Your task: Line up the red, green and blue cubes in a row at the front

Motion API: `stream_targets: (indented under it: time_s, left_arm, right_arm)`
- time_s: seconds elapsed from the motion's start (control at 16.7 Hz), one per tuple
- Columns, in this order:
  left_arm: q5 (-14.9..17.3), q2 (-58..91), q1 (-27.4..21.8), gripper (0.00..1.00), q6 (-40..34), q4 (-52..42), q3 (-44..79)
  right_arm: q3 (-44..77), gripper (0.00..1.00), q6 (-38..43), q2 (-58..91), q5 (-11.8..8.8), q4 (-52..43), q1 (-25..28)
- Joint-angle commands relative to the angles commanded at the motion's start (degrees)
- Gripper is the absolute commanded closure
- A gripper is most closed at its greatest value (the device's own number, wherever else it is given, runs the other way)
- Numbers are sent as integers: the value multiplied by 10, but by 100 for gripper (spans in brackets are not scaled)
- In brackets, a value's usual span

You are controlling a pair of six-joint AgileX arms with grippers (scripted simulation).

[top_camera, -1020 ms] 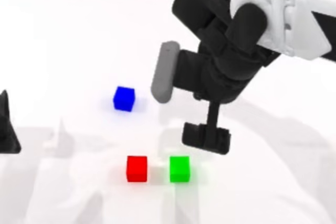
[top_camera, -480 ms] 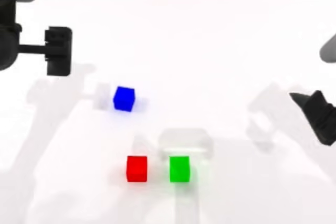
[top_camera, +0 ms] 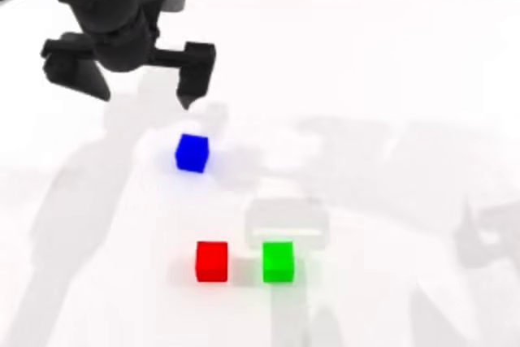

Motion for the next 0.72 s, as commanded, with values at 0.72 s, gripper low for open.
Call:
stream_targets:
  time_s: [0.72]
  left_arm:
    - [1, 168, -29, 0, -17, -91, 157]
  right_arm:
    - [-138, 0, 65, -159, 20, 106, -62]
